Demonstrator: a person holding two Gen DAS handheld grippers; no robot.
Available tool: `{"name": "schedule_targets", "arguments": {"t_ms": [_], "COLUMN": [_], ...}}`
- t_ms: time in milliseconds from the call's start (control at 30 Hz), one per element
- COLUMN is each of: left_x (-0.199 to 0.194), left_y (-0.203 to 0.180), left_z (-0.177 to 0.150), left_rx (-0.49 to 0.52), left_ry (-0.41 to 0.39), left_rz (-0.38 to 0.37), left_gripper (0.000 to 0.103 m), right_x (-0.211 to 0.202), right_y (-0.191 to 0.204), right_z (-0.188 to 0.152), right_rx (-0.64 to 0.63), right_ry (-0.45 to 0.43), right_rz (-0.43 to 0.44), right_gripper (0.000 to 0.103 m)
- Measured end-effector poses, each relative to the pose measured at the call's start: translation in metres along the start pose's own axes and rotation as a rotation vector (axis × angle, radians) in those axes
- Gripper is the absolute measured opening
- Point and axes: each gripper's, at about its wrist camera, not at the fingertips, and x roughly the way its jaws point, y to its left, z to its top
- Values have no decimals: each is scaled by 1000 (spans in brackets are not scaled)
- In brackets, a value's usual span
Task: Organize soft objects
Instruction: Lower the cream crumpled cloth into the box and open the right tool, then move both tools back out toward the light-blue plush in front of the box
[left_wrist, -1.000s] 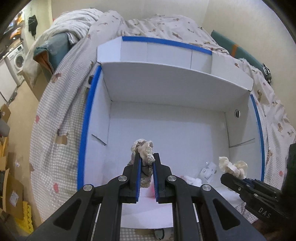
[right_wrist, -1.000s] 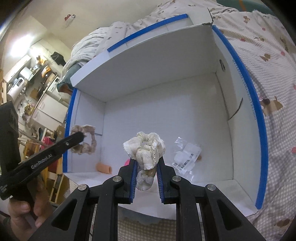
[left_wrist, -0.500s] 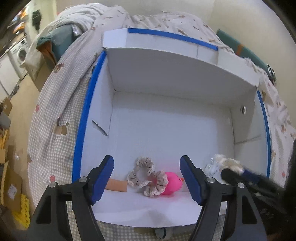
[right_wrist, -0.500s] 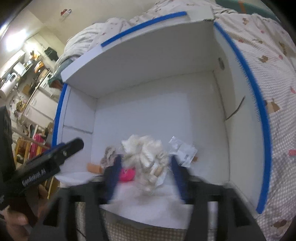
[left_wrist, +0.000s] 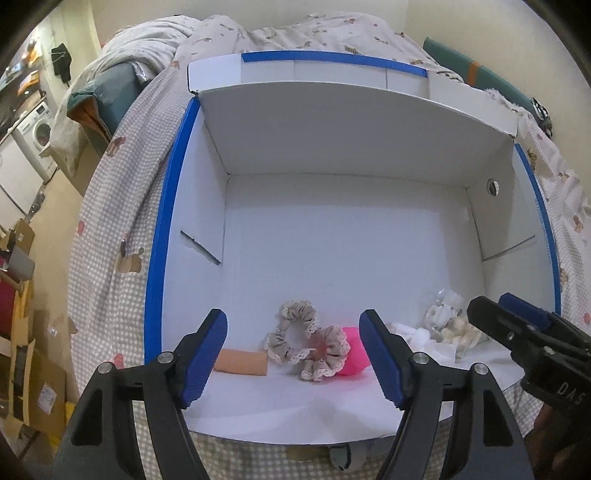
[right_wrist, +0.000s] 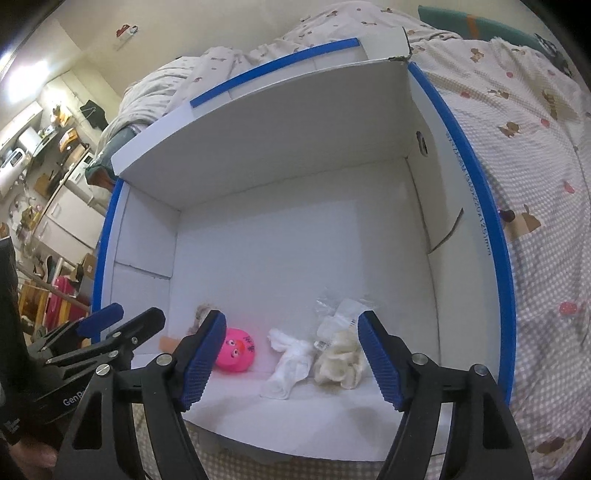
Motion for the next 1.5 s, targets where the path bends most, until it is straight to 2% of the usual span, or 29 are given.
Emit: {"name": "schedule_targets", "arguments": {"t_ms": [267, 400, 500, 600, 833, 1267, 1500], "left_x": [-2, -13, -29, -43, -52, -64, -66], "left_y": [2, 7, 12, 14, 23, 40, 41], "left_z": [1, 2, 5, 4, -12, -46, -60], "left_rx": [-8, -34, -58, -64, -64, -103, -92], "left_ry": [0, 4, -14, -36, -31, -27, -24], "left_rz": [4, -41, -69, -67, -36, -37, -28], "left_gripper": [72, 72, 72, 72, 72, 72, 72], "right_x": [1, -3, -14, -27, -43, -55, -59], "right_y": [-1, -3, -5, -1, 3, 12, 13], "right_z": [1, 0, -1, -4, -13, -48, -63], "right_rx": [2, 10, 51, 28, -9, -65, -78], "right_ry": [3, 0, -18, -56, -70, -45, -38], "right_rz": [-6, 0, 76, 73, 74, 51, 45], "right_gripper": [78, 78, 78, 78, 78, 78, 78]}}
